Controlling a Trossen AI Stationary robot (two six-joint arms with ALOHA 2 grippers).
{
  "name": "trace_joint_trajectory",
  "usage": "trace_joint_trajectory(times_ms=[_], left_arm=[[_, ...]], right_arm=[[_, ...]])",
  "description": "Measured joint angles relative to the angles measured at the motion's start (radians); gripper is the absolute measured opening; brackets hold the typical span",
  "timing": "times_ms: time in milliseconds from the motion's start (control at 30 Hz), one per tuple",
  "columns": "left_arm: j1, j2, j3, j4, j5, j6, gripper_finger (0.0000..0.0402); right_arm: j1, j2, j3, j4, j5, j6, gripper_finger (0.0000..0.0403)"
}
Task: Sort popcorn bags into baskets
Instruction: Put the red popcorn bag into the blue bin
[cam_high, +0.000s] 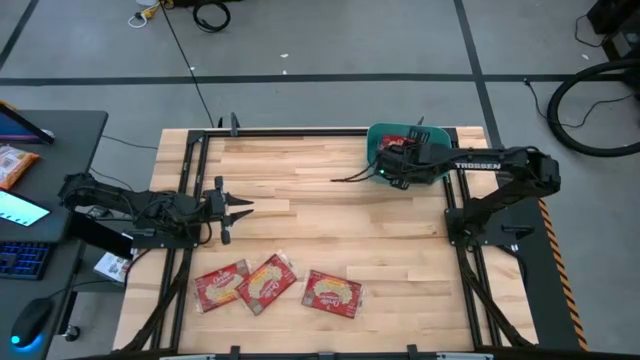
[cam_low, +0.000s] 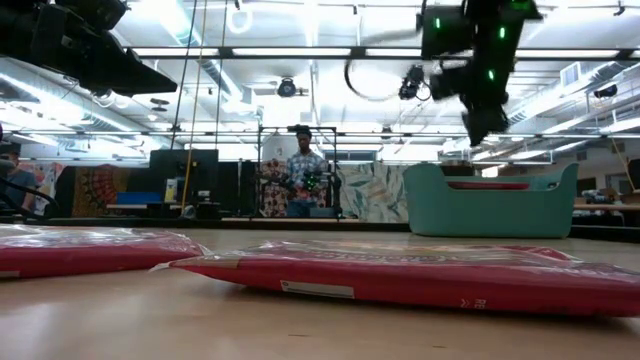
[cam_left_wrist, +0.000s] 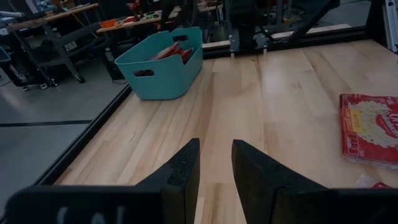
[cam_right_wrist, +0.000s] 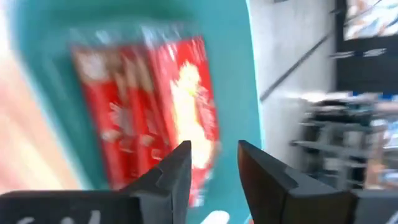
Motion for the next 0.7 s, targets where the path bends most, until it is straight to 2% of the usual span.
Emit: trace_joint_trajectory(times_ms=[67, 167, 233, 333, 500, 700], left_arm=[[0.000, 0.000, 0.000, 0.000, 0.000, 0.000, 0.0098], [0.000, 0.000, 0.000, 0.000, 0.000, 0.000, 0.0098], [0.000, 0.000, 0.000, 0.000, 0.000, 0.000, 0.0098], [0.000, 0.000, 0.000, 0.000, 0.000, -0.003, 0.0098], [0.000, 0.000, 0.000, -0.001, 0.000, -0.006, 0.0098], [0.000, 0.000, 0.000, -0.002, 0.000, -0.004, 0.0098]], right_arm=[[0.035, 0.000, 0.054, -0.029, -0.079, 0.111, 0.0137], [0.086, 0.000, 0.115, -0.012, -0.259, 0.270, 0.0136], [0.127, 0.000, 0.129, 0.032, -0.378, 0.342, 0.0136], [0.207, 0.000, 0.124, 0.132, -0.491, 0.416, 0.0135], [0.367, 0.049, 0.106, 0.331, -0.543, 0.501, 0.0135], [0.531, 0.212, 0.104, 0.601, -0.603, 0.539, 0.0135]])
